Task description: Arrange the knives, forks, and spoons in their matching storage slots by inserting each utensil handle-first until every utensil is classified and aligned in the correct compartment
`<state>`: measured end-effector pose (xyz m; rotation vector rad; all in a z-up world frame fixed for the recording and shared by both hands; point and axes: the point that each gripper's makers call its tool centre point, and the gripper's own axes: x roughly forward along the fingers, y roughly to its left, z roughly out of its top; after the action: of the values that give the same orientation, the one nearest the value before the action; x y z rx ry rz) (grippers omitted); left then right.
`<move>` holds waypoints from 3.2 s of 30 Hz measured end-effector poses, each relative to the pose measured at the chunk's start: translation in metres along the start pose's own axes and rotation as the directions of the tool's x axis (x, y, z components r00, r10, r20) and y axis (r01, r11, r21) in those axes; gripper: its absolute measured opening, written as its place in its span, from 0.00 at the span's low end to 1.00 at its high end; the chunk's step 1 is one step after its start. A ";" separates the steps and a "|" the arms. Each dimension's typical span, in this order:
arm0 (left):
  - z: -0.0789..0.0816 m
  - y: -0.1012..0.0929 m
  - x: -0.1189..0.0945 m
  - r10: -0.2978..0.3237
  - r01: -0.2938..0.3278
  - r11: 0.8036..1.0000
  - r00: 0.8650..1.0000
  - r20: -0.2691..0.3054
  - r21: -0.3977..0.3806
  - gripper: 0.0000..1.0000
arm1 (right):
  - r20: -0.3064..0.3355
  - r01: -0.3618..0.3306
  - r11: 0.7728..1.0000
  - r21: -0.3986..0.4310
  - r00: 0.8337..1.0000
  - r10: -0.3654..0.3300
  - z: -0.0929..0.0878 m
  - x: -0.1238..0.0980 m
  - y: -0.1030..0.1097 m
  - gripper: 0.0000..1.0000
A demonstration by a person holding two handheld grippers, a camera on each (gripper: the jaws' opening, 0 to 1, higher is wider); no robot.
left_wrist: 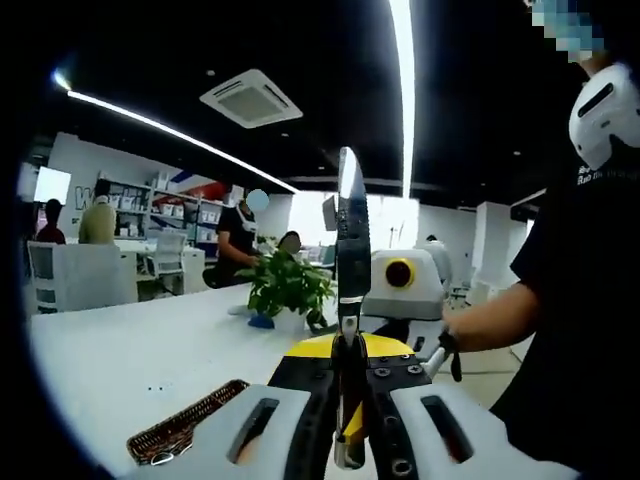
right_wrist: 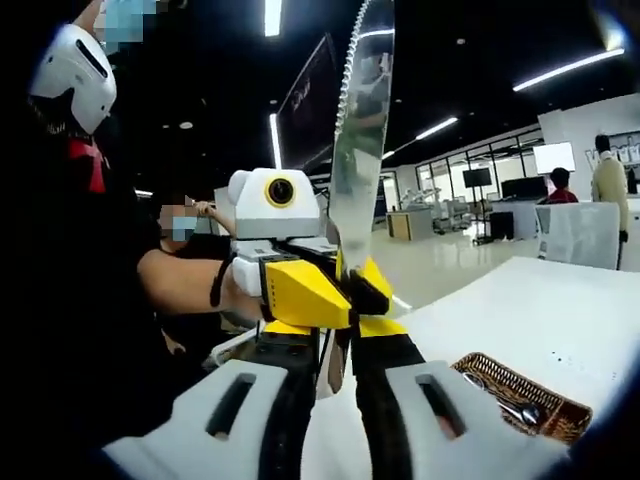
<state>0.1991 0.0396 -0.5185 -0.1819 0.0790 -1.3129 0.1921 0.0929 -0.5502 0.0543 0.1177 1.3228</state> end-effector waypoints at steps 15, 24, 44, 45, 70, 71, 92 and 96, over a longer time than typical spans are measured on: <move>0.009 -0.005 0.001 -0.082 0.085 0.995 0.995 0.061 -0.057 0.05 | -0.003 -0.023 1.000 -0.009 1.000 0.023 0.008 0.001 0.005 0.11; 0.012 -0.011 -0.005 -0.136 0.149 0.982 0.984 0.114 -0.117 0.06 | -0.069 -0.052 0.996 0.067 0.996 0.057 0.005 0.004 0.012 0.09; 0.006 0.018 -0.006 0.068 -0.069 0.997 0.998 0.014 0.019 0.12 | -0.437 0.037 0.996 -0.085 0.896 -0.071 -0.027 -0.024 -0.021 0.07; 0.005 0.023 -0.007 0.106 -0.106 0.994 0.994 -0.004 0.039 0.14 | -0.460 0.044 0.992 -0.119 0.883 -0.095 -0.028 -0.030 -0.026 0.07; 0.013 0.029 -0.059 0.373 -0.361 0.925 0.923 -0.096 0.119 0.63 | -0.583 -0.009 0.888 -0.459 0.757 -0.294 -0.016 -0.069 -0.045 0.00; 0.011 0.035 -0.073 0.386 -0.374 0.920 0.916 -0.107 0.115 0.70 | -0.583 -0.009 0.874 -0.487 0.748 -0.317 -0.016 -0.067 -0.046 0.00; -0.011 0.067 -0.207 0.573 -0.542 0.818 0.796 -0.195 0.193 1.00 | -0.586 -0.024 0.740 -0.672 0.627 -0.512 -0.024 -0.039 -0.070 0.00; -0.006 0.069 -0.209 0.585 -0.557 0.809 0.796 -0.157 0.187 1.00 | -0.580 -0.058 0.708 -0.704 0.622 -0.526 -0.021 -0.039 -0.078 0.00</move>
<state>0.2108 0.2580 -0.5457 0.0953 0.2088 -0.7155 0.2557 0.0357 -0.5775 -1.1451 0.3410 0.9410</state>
